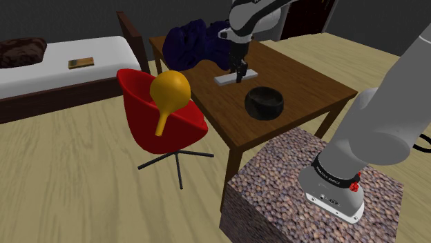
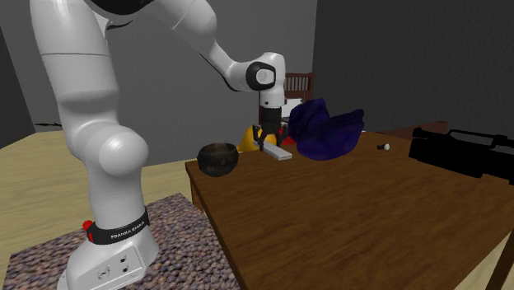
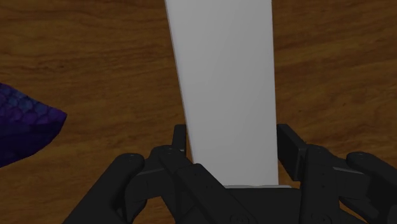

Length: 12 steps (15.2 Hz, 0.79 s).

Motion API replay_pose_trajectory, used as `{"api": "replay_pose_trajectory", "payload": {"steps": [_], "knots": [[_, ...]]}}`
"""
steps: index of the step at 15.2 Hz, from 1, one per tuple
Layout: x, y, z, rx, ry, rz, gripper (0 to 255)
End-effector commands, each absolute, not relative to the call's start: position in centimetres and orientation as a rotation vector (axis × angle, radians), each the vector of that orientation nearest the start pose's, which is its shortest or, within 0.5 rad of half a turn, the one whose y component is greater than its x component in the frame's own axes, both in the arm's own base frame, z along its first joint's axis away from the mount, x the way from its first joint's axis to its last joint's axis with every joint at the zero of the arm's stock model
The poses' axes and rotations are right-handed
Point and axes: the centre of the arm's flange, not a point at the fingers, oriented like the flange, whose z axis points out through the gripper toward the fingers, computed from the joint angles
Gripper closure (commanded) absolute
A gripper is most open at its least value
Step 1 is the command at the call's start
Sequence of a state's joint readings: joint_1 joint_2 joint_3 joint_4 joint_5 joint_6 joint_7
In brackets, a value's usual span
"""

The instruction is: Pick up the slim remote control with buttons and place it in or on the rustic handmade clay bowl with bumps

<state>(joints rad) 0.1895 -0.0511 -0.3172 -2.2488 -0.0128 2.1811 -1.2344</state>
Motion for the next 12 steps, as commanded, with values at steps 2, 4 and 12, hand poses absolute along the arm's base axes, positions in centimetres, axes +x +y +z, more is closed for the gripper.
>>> {"api": "replay_pose_trajectory", "payload": {"steps": [2,4,12], "knots": [[50.7,-6.6,40.0,-2.652,-1.653,0.018,255],[50.7,-6.6,41.0,-2.652,-1.653,0.018,255],[50.7,-6.6,45.3,-2.652,-1.653,0.018,255]]}}
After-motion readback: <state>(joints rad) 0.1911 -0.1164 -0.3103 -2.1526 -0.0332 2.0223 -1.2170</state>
